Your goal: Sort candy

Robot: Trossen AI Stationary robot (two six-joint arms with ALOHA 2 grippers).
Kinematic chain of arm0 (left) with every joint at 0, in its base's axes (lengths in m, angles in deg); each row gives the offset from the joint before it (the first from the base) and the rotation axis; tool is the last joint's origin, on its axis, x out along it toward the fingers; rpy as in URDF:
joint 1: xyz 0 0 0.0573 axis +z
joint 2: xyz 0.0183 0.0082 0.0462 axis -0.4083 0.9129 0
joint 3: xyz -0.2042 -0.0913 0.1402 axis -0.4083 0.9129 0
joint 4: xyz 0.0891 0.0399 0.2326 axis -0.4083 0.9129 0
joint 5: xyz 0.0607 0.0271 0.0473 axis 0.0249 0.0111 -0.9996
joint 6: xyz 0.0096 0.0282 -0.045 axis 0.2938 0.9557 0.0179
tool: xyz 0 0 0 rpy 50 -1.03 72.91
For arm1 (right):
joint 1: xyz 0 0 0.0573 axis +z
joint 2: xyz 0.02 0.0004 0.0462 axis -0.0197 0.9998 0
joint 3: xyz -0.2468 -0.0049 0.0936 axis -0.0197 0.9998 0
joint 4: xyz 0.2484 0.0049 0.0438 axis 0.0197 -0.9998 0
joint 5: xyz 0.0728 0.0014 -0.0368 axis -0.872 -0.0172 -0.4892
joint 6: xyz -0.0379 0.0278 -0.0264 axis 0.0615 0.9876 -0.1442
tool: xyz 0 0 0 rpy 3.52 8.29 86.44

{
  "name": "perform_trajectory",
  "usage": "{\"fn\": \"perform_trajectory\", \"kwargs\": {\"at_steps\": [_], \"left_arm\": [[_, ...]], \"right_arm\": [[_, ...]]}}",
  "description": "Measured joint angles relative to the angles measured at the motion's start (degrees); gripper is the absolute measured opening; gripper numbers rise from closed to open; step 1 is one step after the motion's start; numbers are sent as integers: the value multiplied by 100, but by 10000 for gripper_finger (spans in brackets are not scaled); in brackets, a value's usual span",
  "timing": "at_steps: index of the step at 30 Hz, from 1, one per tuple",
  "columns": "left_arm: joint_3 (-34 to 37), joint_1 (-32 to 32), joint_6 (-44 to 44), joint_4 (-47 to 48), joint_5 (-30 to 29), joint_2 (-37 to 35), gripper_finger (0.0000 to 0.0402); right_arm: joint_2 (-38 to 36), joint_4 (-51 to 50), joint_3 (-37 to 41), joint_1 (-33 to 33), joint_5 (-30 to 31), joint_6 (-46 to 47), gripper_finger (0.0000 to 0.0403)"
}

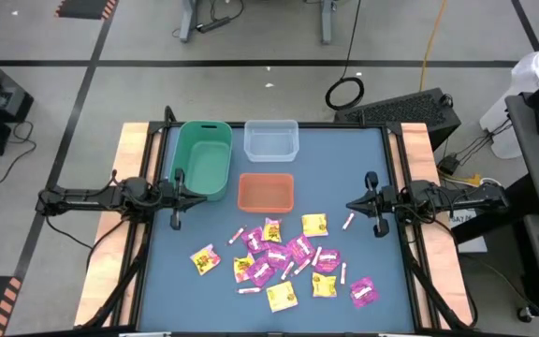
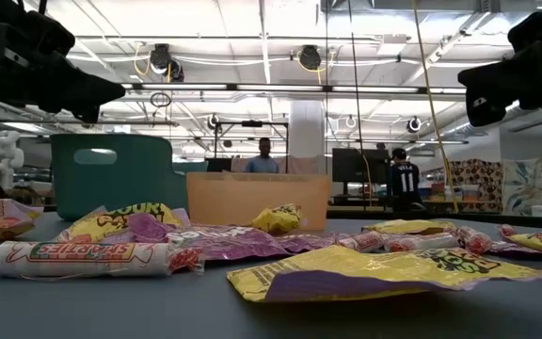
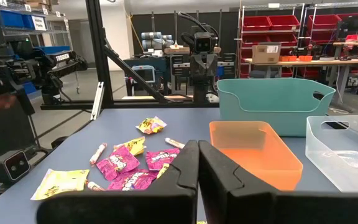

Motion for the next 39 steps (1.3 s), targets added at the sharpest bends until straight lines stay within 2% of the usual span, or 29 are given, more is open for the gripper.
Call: {"fn": "perform_trajectory", "kwargs": {"at_steps": [29, 39], "left_arm": [[0, -1, 2, -11, -42, -1, 25], [-1, 0, 2, -20, -103, -1, 25]], "right_arm": [[-2, 125, -6, 0, 28, -190, 0], [81, -163, -654, -2, 33, -111, 0]]}}
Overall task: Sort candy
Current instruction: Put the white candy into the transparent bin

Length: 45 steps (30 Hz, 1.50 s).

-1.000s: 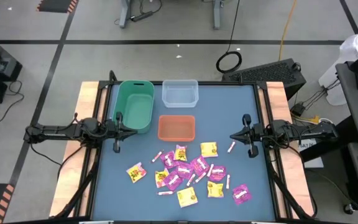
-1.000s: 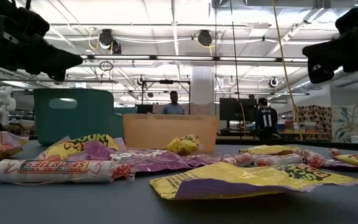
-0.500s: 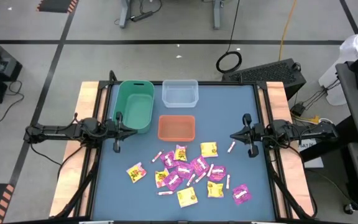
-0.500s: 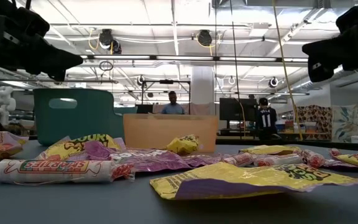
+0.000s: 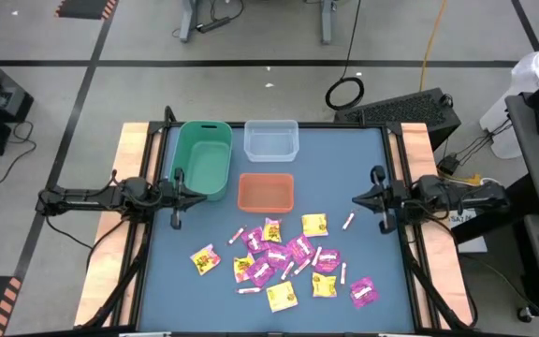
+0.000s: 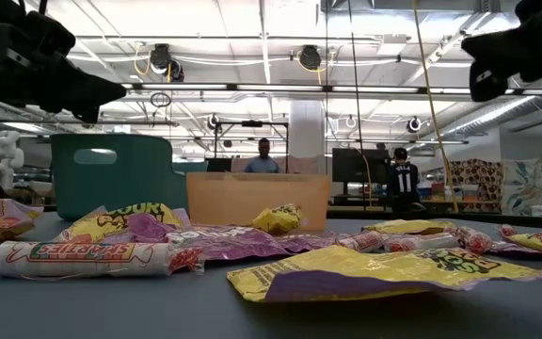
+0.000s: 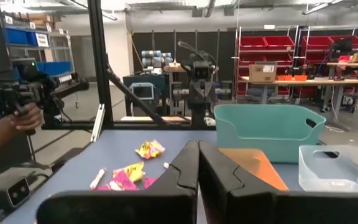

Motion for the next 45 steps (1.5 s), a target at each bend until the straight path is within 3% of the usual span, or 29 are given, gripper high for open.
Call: {"fn": "perform_trajectory", "kwargs": {"at_steps": [10, 22, 34, 45], "left_arm": [[0, 0, 1, -2, -19, 2, 25], [-1, -1, -6, -11, -26, 0, 25], [1, -1, -11, 9, -24, 2, 25], [-82, -1, -419, 96, -211, 41, 25]], "right_arm": [[640, -1050, -1410, 0, 0, 3, 0], [1994, -2095, -3357, -4, 272, -66, 0], [3138, -2161, -4280, -4, 282, -187, 0], [3619, -2292, -4345, -2, 280, -190, 0]]}}
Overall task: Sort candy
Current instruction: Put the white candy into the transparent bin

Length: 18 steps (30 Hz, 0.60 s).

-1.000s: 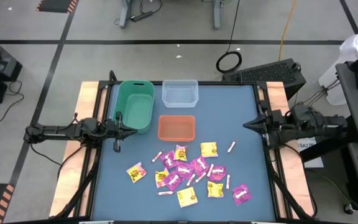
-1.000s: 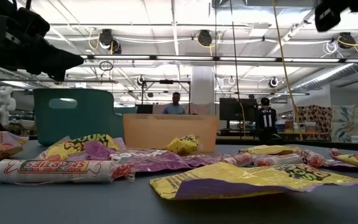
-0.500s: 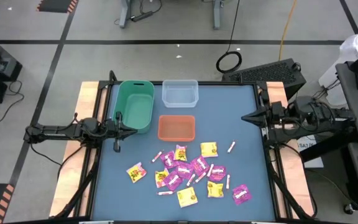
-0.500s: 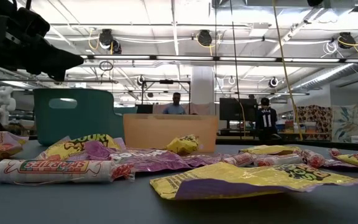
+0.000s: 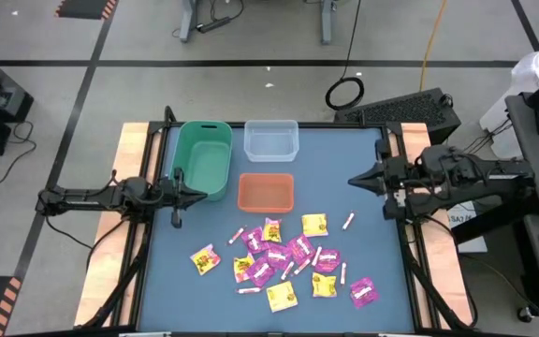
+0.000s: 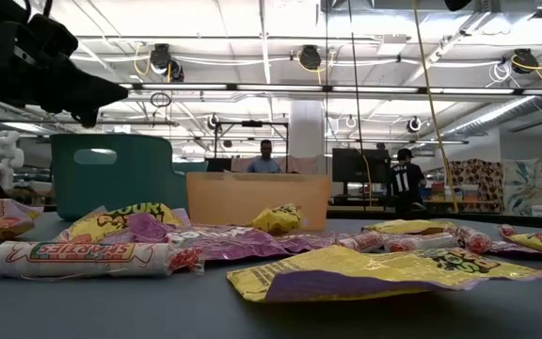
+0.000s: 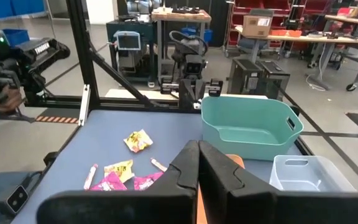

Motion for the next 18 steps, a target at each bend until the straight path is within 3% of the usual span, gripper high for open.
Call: {"fn": "perform_trajectory", "kwargs": {"at_steps": [8, 18], "left_arm": [[-753, 0, 257, 101, -131, 402, 25], [-2671, 0, 432, 1354, -123, 1195, 25]], "right_arm": [[123, -10, 0, 0, 0, 0, 0], [360, -117, 0, 0, -4, 0, 0]]}}
